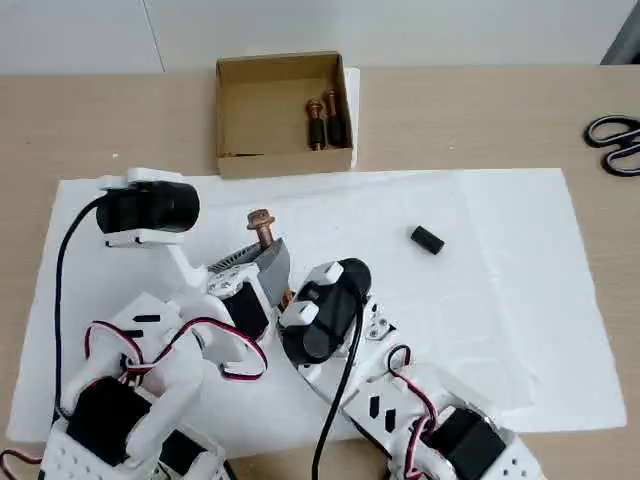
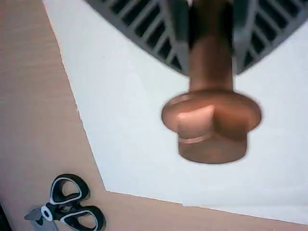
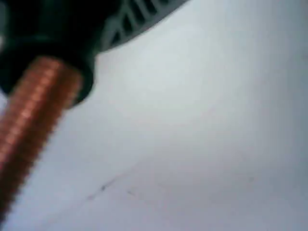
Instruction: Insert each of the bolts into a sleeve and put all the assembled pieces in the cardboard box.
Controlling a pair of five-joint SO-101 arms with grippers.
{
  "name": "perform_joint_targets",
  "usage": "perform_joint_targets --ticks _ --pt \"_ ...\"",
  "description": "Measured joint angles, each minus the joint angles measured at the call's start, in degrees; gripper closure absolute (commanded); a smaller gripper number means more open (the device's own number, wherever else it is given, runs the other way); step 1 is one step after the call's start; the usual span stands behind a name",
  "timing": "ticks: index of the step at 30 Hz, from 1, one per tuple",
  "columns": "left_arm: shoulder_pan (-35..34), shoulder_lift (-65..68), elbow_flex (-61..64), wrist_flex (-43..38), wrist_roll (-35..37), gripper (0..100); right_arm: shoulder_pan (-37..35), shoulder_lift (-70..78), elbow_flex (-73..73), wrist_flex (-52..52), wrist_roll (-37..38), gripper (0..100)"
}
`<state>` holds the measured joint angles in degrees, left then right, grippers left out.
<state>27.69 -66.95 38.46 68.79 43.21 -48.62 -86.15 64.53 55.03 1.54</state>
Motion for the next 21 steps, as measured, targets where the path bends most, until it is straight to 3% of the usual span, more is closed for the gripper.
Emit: perform_joint_targets --ticks 9,21 --pt "1.41 -0.09 -0.18 0.70 0.00 99 0.18 0.18 -0.09 0.00 0.00 99.5" --pt "8.62 -4.31 -0.44 11.87 0.00 99 5.36 5.71 -4.48 -0.26 -0.09 99.5"
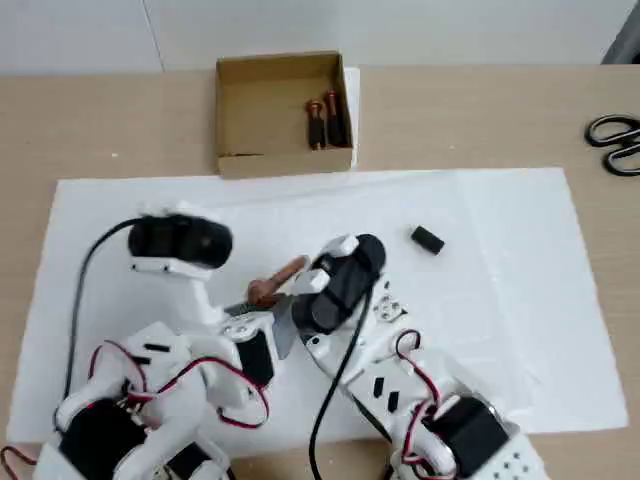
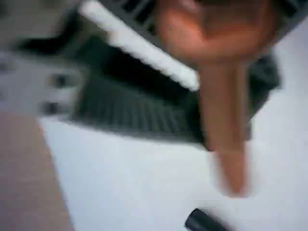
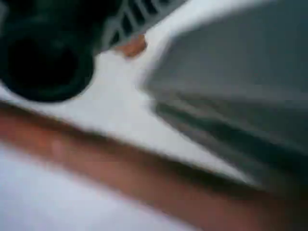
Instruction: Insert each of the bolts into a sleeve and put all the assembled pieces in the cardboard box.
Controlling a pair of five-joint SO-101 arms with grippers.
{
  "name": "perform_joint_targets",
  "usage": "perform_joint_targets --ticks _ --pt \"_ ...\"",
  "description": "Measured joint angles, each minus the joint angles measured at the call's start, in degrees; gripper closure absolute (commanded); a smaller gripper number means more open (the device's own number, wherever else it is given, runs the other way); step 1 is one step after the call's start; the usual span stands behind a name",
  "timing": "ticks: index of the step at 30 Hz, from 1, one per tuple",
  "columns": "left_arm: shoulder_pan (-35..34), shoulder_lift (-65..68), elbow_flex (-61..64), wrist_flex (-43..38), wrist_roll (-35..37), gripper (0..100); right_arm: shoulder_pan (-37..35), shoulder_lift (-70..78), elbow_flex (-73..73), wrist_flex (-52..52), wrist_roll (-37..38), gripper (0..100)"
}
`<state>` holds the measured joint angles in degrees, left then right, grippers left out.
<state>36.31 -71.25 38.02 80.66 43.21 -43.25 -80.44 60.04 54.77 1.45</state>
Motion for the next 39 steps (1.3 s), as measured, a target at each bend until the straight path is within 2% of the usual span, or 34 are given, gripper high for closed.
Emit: perform_joint_targets --ticks 4,7,12,17,24,30,39 --pt "-0.26 -0.70 0.97 -0.18 -0.62 99 0.18 0.79 -0.79 -1.49 0.00 99.5" --pt "-3.34 -0.62 1.05 -2.29 -0.88 99 0.00 1.14 -0.79 -1.49 -0.09 99.5" --pt "-4.92 -0.70 0.97 -2.99 -4.57 99 0.00 1.49 -0.79 -1.49 -0.26 99.5" --pt "-9.32 -0.97 0.97 -4.04 -8.79 99 0.62 1.49 -0.79 -1.49 -0.26 99.5" --pt "-18.02 0.44 0.97 -4.84 -12.04 99 11.25 1.49 -0.79 -1.67 -0.26 99.5" --pt "-18.99 15.21 -0.70 -0.44 -12.31 99 17.93 1.49 -0.79 -1.67 -0.26 99.5" --pt "-18.90 45.01 -28.04 16.97 -13.01 99 26.02 1.49 -0.79 2.46 -2.64 99.5"
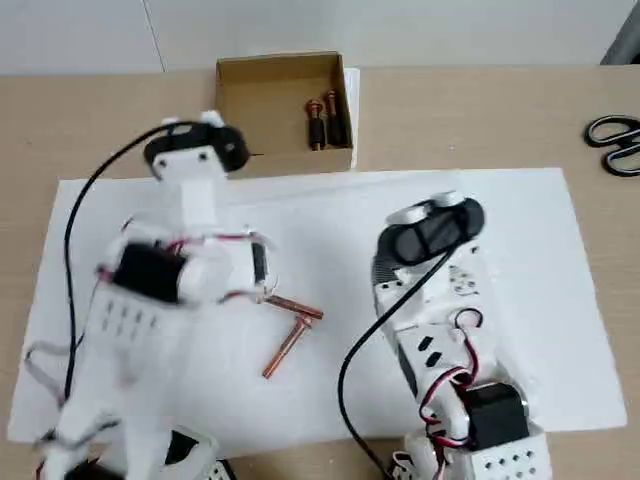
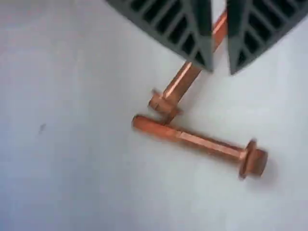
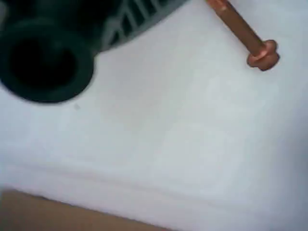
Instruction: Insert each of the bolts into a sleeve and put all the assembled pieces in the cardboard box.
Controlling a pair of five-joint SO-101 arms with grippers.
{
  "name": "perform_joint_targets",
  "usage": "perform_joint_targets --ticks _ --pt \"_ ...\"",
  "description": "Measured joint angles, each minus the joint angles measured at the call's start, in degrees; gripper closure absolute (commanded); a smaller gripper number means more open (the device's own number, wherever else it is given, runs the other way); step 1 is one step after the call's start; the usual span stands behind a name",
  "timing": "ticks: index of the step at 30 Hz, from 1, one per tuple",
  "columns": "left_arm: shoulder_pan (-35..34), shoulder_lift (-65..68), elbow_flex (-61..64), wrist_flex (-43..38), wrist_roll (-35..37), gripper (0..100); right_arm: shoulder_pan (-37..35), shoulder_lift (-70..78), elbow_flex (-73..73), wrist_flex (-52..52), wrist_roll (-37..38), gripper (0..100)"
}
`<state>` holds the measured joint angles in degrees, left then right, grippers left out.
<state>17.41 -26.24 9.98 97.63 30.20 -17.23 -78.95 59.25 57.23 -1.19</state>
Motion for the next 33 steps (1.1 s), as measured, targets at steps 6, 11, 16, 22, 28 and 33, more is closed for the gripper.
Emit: perform_joint_targets --ticks 6,11,16,22,28,33 --pt "0.35 13.19 -3.69 1.58 -11.69 99 7.30 0.00 0.00 0.97 -0.79 99.5" --pt "3.43 14.07 -3.87 1.67 -18.20 99 14.24 0.00 0.09 0.97 -0.88 99.5" --pt "5.19 14.51 -3.87 1.67 -22.59 99 21.01 0.00 2.90 0.97 -0.26 99.5" --pt "4.22 21.45 -3.87 1.67 -23.30 99 24.70 0.00 5.27 0.97 0.18 99.5" --pt "0.97 30.59 -4.31 1.41 -23.21 99 24.79 0.00 5.36 0.97 0.35 99.5" --pt "1.32 32.88 -4.40 1.41 -23.91 99 24.79 0.00 5.36 0.97 0.62 99.5"
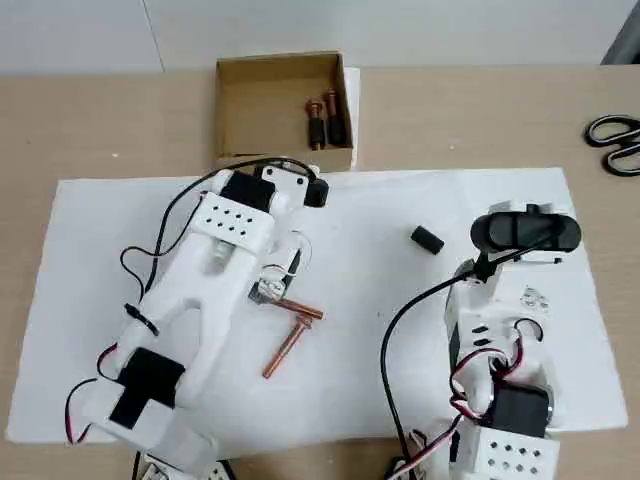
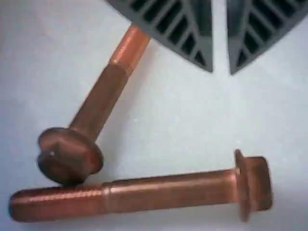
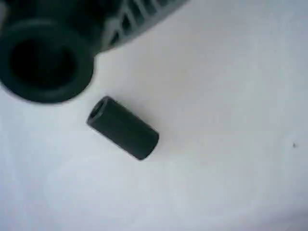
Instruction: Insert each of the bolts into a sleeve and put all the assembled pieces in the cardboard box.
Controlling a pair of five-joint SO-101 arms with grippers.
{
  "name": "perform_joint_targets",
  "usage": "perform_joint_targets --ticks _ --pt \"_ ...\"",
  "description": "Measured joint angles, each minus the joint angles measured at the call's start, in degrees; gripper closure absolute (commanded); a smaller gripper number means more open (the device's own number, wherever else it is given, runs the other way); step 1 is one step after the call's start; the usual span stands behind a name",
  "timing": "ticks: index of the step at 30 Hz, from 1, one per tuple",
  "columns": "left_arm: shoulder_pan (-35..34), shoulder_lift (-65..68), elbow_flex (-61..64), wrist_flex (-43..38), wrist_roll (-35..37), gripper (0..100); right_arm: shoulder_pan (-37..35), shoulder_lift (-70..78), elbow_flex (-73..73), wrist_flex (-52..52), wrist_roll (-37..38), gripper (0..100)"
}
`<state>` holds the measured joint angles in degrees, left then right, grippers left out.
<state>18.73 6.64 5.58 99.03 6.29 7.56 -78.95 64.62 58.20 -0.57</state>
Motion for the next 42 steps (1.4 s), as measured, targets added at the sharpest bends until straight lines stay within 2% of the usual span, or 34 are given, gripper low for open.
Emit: perform_joint_targets --ticks 5,8,20,31,42 --pt "0.44 3.78 0.00 -0.09 -1.14 99 0.00 0.00 0.00 0.00 0.00 99.5" --pt "0.79 5.27 0.00 -0.18 -1.14 96 0.00 0.00 0.00 0.00 0.00 99.5" --pt "10.81 5.10 0.00 -0.18 -1.85 93 0.00 0.00 0.00 0.00 0.00 99.5" --pt "11.08 0.09 0.79 0.09 -3.08 88 0.00 0.00 2.02 0.00 0.00 99.5" --pt "11.16 6.42 0.88 -0.79 -4.84 88 0.00 0.00 2.02 0.00 0.00 99.5"
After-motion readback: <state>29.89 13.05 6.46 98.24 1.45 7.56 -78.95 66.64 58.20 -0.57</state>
